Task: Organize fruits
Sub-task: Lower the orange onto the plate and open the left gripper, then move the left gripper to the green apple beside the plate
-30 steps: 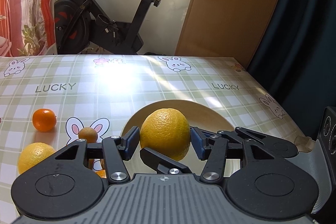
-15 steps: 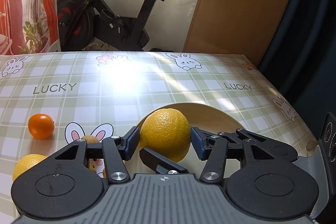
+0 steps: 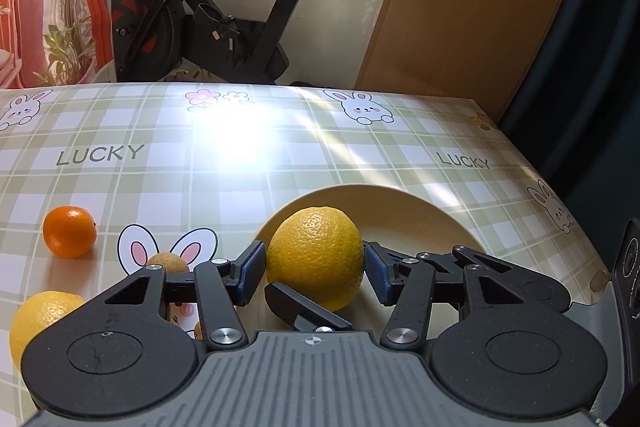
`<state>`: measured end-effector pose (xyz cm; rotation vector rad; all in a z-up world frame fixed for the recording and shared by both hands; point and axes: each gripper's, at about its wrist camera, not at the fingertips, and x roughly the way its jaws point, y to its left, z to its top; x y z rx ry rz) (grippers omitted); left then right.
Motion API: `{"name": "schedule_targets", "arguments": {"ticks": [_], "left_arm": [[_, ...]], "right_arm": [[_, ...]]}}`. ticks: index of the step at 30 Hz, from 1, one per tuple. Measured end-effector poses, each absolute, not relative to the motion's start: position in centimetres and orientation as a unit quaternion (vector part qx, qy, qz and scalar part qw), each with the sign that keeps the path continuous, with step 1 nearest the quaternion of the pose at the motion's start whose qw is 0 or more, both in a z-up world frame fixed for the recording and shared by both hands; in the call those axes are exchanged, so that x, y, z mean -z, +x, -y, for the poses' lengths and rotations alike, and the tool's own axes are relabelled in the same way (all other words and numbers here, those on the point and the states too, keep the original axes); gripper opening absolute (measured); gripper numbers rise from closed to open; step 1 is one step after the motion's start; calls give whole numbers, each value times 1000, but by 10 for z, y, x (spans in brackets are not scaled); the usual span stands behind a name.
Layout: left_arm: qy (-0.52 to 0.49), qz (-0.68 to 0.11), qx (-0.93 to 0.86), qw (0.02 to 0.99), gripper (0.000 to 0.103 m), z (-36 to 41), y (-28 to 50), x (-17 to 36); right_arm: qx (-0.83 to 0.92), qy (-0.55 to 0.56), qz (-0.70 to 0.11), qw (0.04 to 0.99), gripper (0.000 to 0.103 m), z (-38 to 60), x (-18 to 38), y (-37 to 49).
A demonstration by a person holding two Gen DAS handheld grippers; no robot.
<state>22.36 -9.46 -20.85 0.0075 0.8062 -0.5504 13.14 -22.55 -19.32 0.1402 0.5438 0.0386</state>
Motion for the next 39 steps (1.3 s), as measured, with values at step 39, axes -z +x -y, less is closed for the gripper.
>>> {"name": "schedule_targets", "arguments": {"ticks": [39], "left_arm": [[-43, -331, 201, 921, 71, -10, 120, 165]], "right_arm": [[-36, 69, -214, 974, 74, 185, 183, 29]]}}
